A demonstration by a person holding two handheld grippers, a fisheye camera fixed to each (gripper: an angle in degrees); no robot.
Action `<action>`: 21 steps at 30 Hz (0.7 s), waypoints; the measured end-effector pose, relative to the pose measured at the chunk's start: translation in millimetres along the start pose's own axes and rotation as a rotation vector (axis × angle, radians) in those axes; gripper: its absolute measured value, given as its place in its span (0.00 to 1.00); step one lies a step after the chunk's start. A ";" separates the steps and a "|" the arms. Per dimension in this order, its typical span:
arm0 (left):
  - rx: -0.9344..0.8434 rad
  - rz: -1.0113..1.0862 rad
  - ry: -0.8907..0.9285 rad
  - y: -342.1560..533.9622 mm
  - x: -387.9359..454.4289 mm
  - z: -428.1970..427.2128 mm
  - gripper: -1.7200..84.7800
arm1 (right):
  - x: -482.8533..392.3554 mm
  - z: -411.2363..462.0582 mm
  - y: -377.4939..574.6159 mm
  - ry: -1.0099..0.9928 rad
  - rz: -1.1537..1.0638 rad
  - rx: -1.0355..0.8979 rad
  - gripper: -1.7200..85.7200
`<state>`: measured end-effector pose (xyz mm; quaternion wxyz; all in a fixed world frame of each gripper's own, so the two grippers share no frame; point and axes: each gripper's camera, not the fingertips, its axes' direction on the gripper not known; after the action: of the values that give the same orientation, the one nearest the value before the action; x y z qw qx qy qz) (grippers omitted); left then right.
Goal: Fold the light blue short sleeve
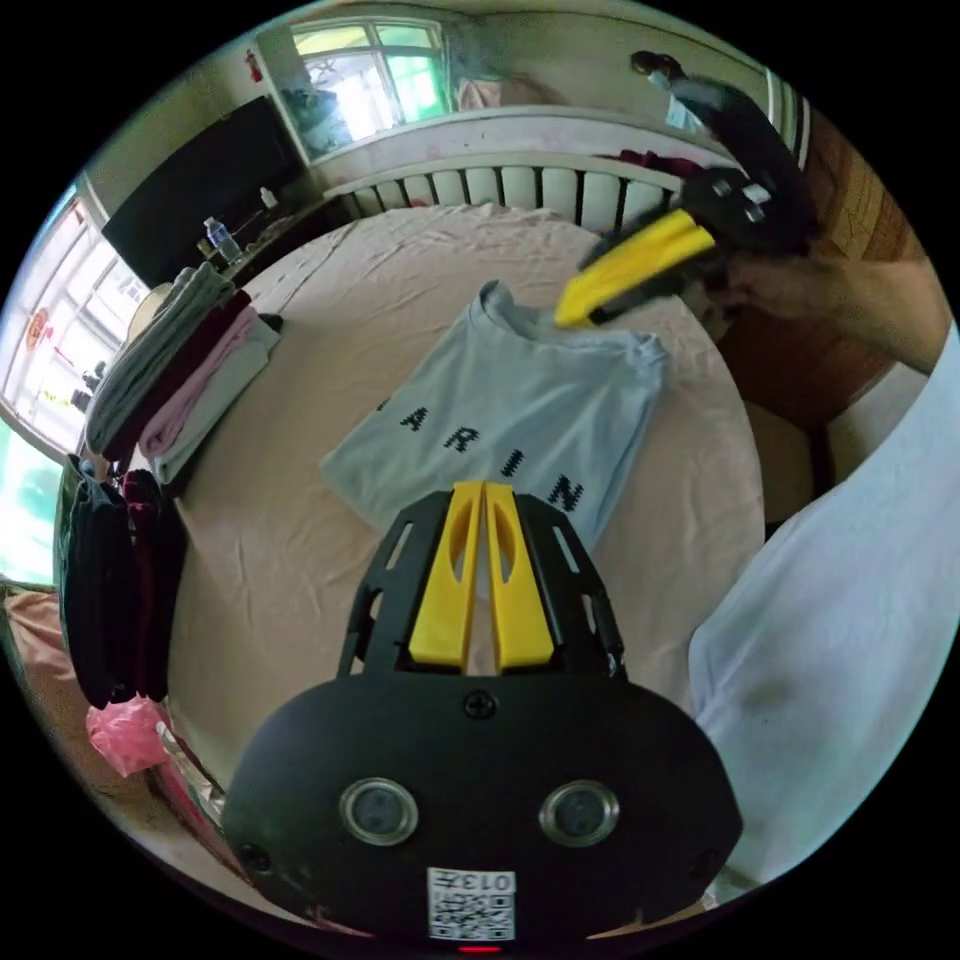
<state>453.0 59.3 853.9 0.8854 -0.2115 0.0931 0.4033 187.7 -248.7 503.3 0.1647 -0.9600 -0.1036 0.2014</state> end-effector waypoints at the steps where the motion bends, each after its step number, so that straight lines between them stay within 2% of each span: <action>1: -0.032 0.015 -0.006 4.5 3.8 4.2 0.02 | -5.1 5.2 -14.1 0.014 -0.026 0.023 0.02; 6: -0.123 -0.039 0.027 21.0 0.5 25.3 0.02 | -27.2 52.4 -60.2 0.093 -0.119 -0.024 0.02; 8: -0.114 -0.049 0.038 25.9 -2.6 28.3 0.02 | -28.3 85.7 -64.5 0.075 -0.131 -0.157 0.02; 9: -0.112 -0.056 0.048 29.4 -5.1 28.7 0.02 | -26.7 82.8 -63.9 0.071 -0.118 -0.108 0.02; 12: -0.092 -0.105 0.065 40.2 -13.1 21.1 0.02 | -14.8 77.0 -80.8 0.026 -0.069 -0.138 0.02; 14: -0.053 -0.128 0.039 49.2 -15.6 12.8 0.02 | -10.4 58.2 -104.7 0.005 -0.045 0.029 0.02; 15: -0.047 -0.139 0.030 55.3 -16.5 10.7 0.02 | -10.6 57.2 -113.4 -0.012 -0.051 0.041 0.02; 21: -0.091 -0.162 0.063 76.9 -19.6 19.8 0.02 | -34.5 96.1 -209.1 -0.234 -0.195 -0.020 0.02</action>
<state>382.1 99.9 855.1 0.9011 -0.2712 0.0851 0.3274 88.5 -38.2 507.2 0.1608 -0.9169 -0.2171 0.2939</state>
